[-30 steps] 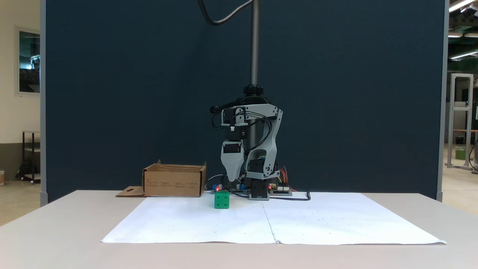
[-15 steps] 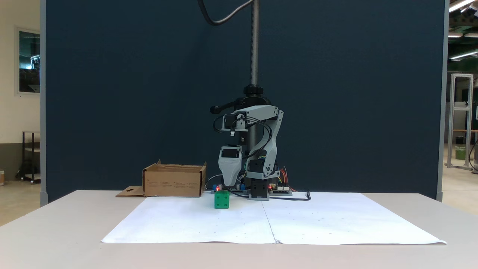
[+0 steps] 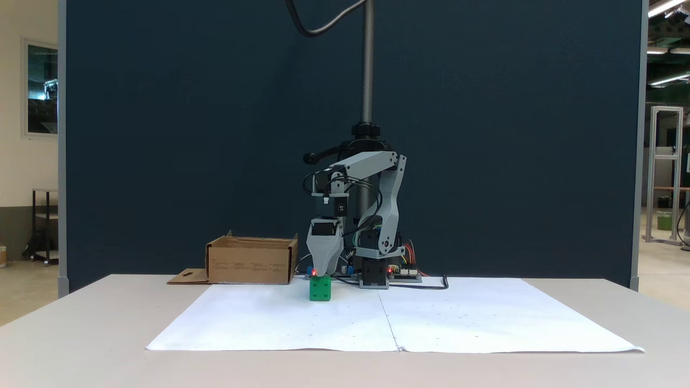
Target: Grasp a green dice and put it in the bin.
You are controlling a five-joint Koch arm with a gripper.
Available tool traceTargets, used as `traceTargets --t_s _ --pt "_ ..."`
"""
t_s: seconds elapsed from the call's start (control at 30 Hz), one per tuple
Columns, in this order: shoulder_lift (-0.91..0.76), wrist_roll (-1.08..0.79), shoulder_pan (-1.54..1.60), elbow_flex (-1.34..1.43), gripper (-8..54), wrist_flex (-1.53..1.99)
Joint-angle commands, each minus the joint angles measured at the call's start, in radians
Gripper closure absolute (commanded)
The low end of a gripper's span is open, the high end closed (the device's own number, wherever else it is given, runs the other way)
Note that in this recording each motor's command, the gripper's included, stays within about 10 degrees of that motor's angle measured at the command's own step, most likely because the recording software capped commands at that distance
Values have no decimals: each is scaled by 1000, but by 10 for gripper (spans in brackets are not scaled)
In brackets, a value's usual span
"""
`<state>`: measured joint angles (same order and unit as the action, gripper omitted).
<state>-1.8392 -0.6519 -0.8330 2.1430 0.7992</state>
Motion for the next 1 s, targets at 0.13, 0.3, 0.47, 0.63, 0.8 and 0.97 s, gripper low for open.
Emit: traceTargets --t_s 0.13,0.3,0.47,0.63,0.8,0.97 --pt "8 -192 -21 23 7 -54" --pt "28 -272 -32 78 4 -158" --pt "38 -295 -37 89 9 -267" --pt "41 -296 -46 89 10 -295" --pt "46 -308 -52 110 13 -296" --pt "49 -321 -52 167 16 -353"
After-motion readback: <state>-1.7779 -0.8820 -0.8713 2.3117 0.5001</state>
